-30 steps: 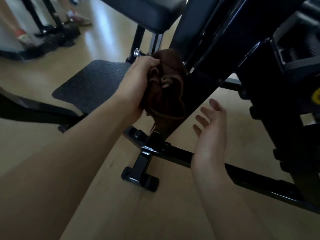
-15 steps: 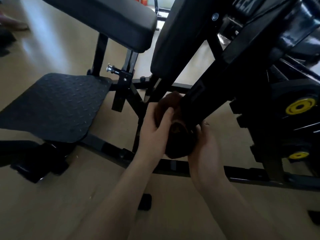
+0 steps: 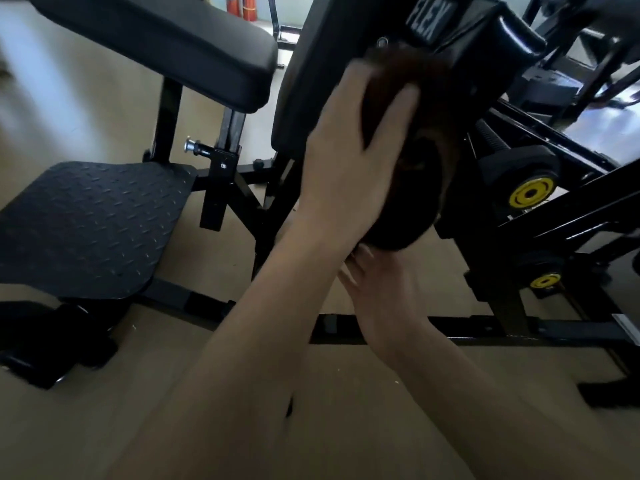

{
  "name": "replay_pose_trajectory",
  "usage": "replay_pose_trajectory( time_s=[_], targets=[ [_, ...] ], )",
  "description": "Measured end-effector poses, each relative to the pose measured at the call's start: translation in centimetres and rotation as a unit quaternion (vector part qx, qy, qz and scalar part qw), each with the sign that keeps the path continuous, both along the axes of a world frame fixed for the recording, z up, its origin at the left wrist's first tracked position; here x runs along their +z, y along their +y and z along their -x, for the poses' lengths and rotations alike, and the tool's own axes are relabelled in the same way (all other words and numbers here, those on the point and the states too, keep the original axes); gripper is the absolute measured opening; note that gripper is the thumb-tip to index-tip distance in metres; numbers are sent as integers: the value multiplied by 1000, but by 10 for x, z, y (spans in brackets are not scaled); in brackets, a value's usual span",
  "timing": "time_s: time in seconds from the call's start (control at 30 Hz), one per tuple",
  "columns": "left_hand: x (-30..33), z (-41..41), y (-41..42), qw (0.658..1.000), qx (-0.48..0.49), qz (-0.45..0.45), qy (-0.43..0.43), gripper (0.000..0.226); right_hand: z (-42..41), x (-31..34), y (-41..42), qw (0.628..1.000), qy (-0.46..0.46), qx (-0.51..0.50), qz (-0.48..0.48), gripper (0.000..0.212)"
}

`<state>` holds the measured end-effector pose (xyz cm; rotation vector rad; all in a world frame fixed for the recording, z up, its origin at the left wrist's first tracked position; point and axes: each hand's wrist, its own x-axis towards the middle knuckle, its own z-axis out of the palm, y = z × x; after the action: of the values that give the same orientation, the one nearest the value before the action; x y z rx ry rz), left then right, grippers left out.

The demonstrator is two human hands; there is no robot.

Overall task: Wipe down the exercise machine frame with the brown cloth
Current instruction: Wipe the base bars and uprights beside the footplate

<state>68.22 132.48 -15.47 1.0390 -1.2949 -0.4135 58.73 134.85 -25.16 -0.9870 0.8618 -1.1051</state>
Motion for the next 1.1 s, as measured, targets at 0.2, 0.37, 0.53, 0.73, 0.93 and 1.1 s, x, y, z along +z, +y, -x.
replay_pose_trajectory(
  time_s=[0.2, 0.37, 0.53, 0.73, 0.93, 1.1],
  targets=[
    [-32, -3, -14, 996, 32, -30, 83, 15, 7, -11, -6, 999, -26, 12, -19, 33],
    [-188, -45, 25, 961, 121, -208, 135, 16, 3, -31, -2, 999, -19, 36, 22, 42],
    [-289, -69, 60, 920, 196, -315, 128, 11, -3, -72, 7, 996, 57, 47, 44, 58],
    [-301, -83, 58, 909, 187, -359, 104, 14, -12, -114, 24, 977, 185, 107, -25, 59],
    [-300, -97, 52, 916, 158, -369, 19, 21, -30, -135, 24, 911, 379, 160, 27, 73],
    [-308, -111, 61, 901, 149, -392, -113, 19, -24, -141, 1, 771, 574, 241, 137, 68]
  ],
)
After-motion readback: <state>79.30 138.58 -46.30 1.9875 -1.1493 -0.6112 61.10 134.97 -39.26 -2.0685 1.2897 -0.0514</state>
